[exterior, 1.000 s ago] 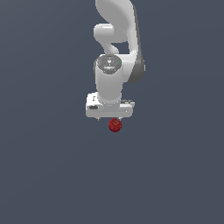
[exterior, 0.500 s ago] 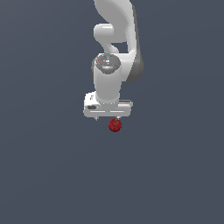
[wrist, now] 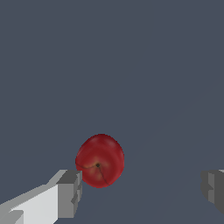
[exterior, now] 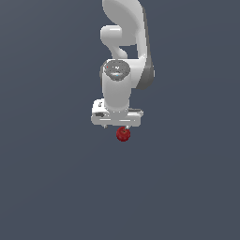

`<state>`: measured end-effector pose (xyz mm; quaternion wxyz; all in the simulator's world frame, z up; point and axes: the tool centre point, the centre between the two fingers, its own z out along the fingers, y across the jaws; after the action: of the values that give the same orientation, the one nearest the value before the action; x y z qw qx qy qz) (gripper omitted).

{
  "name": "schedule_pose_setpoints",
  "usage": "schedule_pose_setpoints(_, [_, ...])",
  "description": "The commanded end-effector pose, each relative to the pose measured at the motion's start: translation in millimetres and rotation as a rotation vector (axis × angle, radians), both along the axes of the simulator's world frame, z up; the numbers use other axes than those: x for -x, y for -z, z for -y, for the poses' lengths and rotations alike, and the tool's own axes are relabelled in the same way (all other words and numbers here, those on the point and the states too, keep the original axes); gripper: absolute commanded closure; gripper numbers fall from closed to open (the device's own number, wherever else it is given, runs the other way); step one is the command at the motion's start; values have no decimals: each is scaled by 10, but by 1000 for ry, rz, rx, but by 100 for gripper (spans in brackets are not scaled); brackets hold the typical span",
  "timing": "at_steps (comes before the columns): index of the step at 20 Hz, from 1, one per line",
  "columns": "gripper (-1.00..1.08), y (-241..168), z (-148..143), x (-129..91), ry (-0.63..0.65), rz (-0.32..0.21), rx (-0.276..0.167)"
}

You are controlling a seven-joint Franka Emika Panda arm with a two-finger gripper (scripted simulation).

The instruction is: Pick up the object and move it to a goal position.

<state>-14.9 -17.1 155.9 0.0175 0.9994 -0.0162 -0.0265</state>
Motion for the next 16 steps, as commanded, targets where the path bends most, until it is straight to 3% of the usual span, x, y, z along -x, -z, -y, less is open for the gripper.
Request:
schedule_pose_setpoints(1, [-92,37,-26,16,38,4,-1])
schedule_pose_setpoints(16, [-92,362,-230,184,407,38,-9])
